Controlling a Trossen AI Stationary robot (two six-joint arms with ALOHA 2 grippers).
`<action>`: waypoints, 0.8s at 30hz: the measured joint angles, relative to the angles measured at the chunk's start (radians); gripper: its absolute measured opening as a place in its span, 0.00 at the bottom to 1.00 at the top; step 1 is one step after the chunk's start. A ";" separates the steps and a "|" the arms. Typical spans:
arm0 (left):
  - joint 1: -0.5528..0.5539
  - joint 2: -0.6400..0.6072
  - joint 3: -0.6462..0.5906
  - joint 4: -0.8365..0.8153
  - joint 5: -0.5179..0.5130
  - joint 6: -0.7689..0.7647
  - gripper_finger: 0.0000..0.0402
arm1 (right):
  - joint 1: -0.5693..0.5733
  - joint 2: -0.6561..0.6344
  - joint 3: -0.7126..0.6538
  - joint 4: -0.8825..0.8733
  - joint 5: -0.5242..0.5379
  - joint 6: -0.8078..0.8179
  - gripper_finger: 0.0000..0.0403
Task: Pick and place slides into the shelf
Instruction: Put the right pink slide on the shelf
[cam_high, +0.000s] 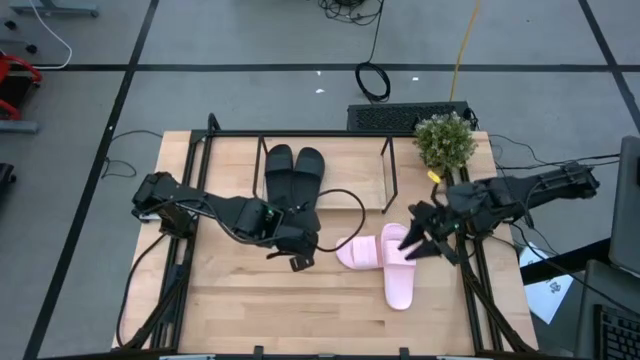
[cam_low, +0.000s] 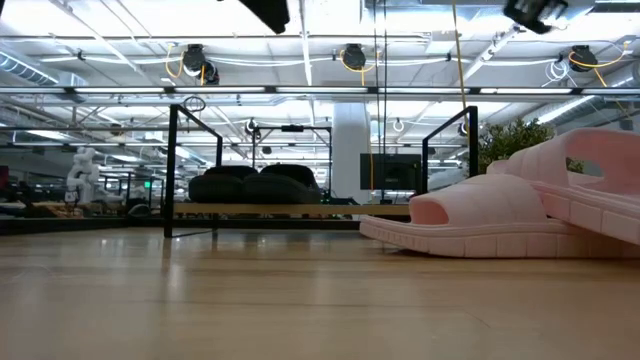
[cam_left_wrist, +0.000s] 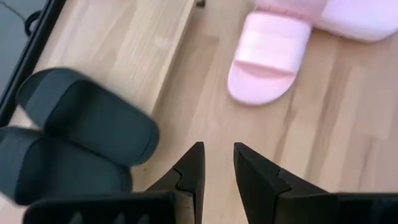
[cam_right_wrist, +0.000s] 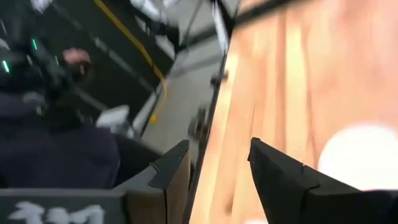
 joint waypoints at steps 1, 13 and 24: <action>0.000 0.000 0.000 0.012 -0.002 0.000 0.21 | 0.023 0.000 0.000 -0.028 0.004 0.003 0.39; 0.002 0.000 0.000 0.025 -0.017 -0.014 0.21 | 0.329 0.051 0.000 -0.229 0.160 0.157 0.38; 0.010 0.000 0.000 0.025 -0.047 -0.029 0.21 | 0.476 0.230 0.000 -0.298 0.188 0.244 0.30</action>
